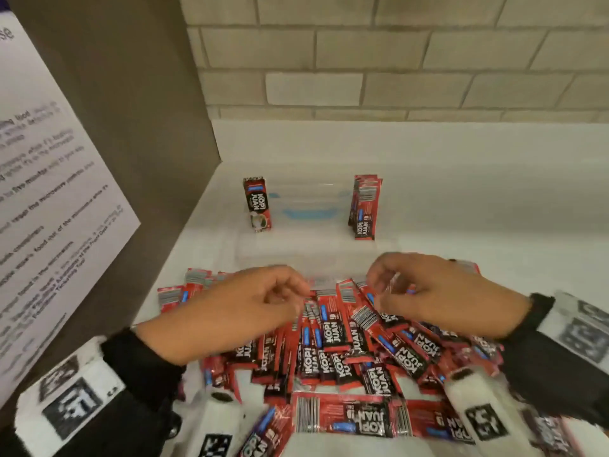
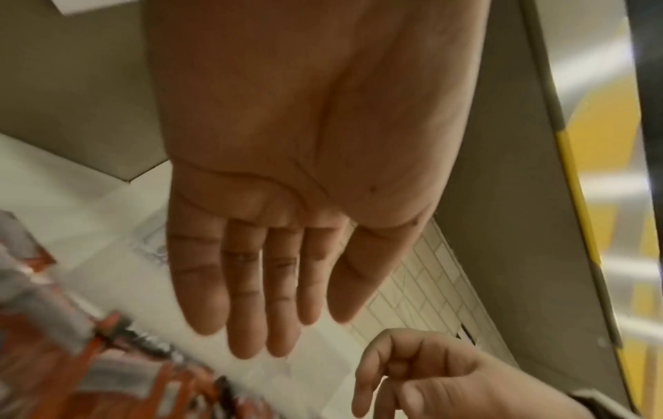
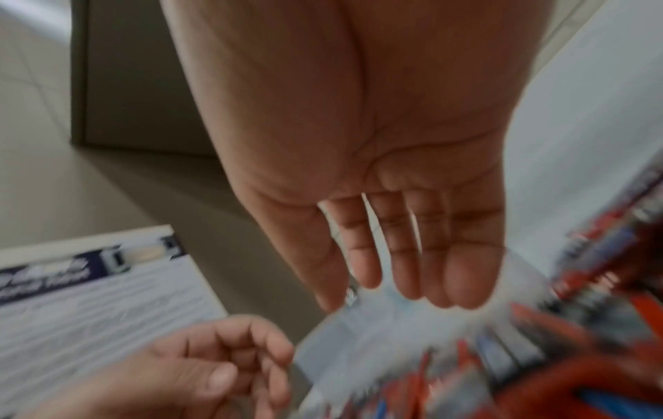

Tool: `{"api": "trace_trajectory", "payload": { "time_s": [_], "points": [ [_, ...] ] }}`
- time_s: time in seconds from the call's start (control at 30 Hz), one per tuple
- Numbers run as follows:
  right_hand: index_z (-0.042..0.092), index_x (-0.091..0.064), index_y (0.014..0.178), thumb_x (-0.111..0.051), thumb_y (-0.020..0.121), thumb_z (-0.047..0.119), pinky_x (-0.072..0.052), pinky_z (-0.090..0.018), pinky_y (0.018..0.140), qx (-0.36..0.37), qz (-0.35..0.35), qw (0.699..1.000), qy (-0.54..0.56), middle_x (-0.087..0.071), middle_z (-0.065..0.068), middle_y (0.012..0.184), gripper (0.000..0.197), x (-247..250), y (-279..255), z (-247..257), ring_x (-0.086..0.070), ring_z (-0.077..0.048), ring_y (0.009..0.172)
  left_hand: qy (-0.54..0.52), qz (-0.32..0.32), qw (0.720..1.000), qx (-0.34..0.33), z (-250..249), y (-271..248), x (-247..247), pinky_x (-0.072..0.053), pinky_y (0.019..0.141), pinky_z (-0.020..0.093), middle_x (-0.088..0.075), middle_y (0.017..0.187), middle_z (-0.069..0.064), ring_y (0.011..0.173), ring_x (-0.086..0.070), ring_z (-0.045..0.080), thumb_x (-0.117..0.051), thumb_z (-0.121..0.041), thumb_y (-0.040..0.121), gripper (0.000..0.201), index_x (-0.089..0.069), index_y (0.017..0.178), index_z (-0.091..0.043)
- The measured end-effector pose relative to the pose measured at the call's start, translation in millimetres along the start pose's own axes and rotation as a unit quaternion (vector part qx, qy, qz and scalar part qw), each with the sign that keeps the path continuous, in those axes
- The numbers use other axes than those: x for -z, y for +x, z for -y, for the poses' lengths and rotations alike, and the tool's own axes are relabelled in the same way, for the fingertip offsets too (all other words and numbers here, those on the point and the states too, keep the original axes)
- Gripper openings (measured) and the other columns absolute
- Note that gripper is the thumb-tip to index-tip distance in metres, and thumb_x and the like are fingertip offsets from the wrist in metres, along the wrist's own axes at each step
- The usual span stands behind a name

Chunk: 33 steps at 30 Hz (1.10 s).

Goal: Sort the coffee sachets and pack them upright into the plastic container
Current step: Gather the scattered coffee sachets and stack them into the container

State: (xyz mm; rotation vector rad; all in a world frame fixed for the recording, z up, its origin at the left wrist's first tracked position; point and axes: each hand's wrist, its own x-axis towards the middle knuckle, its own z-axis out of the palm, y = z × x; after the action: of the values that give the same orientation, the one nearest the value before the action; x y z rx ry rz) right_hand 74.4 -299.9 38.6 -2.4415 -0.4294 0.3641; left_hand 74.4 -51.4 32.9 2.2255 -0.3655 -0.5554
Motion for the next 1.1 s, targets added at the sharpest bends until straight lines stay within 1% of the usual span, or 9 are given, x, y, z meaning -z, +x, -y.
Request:
{"api": "trace_trajectory", "payload": {
  "time_s": [0.1,0.23,0.37,0.43,0.6,0.7,0.83,0.97,1.1],
  "points": [
    [0.029,-0.055,0.108,-0.062,0.085,0.034,-0.041,-0.011,0.070,0.014,0.054,0.993,-0.100,-0.054,0.014,0.102,0.025,-30,-10,1,-0.051,0.005,0.078,0.082,-0.006,0.996,0.021,18,-15,-12,-0.050,0.075,0.023,-0.064,0.089,-0.013,0.074,-0.057,-0.002,-0.064,-0.034,0.084,0.012,-0.058,0.095,-0.038],
    [0.023,-0.052,0.116,-0.063,0.085,0.033,-0.038,-0.010,0.068,-0.004,0.041,0.994,-0.096,-0.052,0.007,0.107,0.035,-43,-10,9,-0.048,0.001,0.080,0.122,-0.042,0.990,0.062,25,-24,-13,-0.039,0.059,0.014,-0.058,0.091,-0.014,0.064,-0.053,0.000,-0.063,-0.038,0.085,0.021,-0.053,0.103,-0.036],
    [0.025,-0.040,0.135,-0.060,0.087,0.036,-0.040,-0.019,0.084,0.002,0.060,0.990,-0.130,-0.045,0.005,0.119,0.053,-54,-3,19,-0.046,-0.006,0.094,0.151,-0.038,0.984,0.082,26,-23,-16,-0.034,0.058,0.011,-0.052,0.100,-0.017,0.069,-0.051,0.000,-0.062,-0.040,0.086,0.043,-0.046,0.125,-0.033],
    [0.027,-0.038,0.139,-0.058,0.088,0.038,-0.038,-0.020,0.082,0.006,0.079,0.987,-0.142,-0.040,0.005,0.115,0.055,-59,-1,25,-0.044,-0.007,0.089,0.131,-0.019,0.987,0.086,25,-22,-20,-0.037,0.062,0.011,-0.051,0.109,-0.016,0.076,-0.051,-0.001,-0.063,-0.039,0.086,0.053,-0.042,0.133,-0.031],
    [0.027,-0.044,0.136,-0.055,0.090,0.038,-0.035,-0.019,0.083,0.020,0.109,0.984,-0.143,-0.038,0.004,0.116,0.049,-65,3,34,-0.045,-0.009,0.093,0.050,0.004,0.995,0.084,24,-22,-29,-0.046,0.076,0.014,-0.050,0.111,-0.017,0.083,-0.055,0.000,-0.065,-0.029,0.087,0.057,-0.041,0.138,-0.027],
    [0.028,-0.046,0.135,-0.055,0.090,0.039,-0.038,-0.021,0.088,0.020,0.117,0.984,-0.134,-0.038,0.002,0.117,0.047,-67,3,36,-0.047,-0.011,0.097,-0.042,0.008,0.994,0.104,24,-21,-31,-0.057,0.080,0.030,-0.049,0.112,-0.011,0.087,-0.061,0.009,-0.064,-0.021,0.088,0.057,-0.039,0.140,-0.025],
    [0.029,-0.050,0.132,-0.055,0.090,0.039,-0.035,-0.020,0.086,0.030,0.142,0.983,-0.111,-0.038,0.002,0.117,0.043,-65,5,35,-0.046,-0.009,0.094,-0.146,0.003,0.981,0.128,22,-20,-33,-0.058,0.080,0.037,-0.051,0.110,-0.003,0.083,-0.064,0.014,-0.063,-0.013,0.089,0.057,-0.039,0.139,-0.026],
    [0.030,-0.057,0.118,-0.059,0.088,0.032,-0.044,-0.023,0.086,0.018,0.095,0.994,-0.059,-0.051,0.004,0.111,0.030,-55,5,30,-0.052,-0.008,0.092,-0.138,-0.004,0.983,0.125,25,-20,-28,-0.059,0.076,0.038,-0.051,0.105,-0.002,0.082,-0.063,0.016,-0.061,-0.011,0.090,0.054,-0.041,0.137,-0.027],
    [0.022,-0.056,0.112,-0.057,0.089,0.030,-0.046,-0.021,0.069,-0.043,0.064,0.995,-0.056,-0.061,0.004,0.102,0.025,-44,7,20,-0.053,-0.002,0.070,-0.095,-0.003,0.986,0.138,30,-23,-22,-0.059,0.075,0.038,-0.050,0.109,-0.007,0.082,-0.065,0.018,-0.058,-0.013,0.092,0.050,-0.042,0.137,-0.026]
  ]
}}
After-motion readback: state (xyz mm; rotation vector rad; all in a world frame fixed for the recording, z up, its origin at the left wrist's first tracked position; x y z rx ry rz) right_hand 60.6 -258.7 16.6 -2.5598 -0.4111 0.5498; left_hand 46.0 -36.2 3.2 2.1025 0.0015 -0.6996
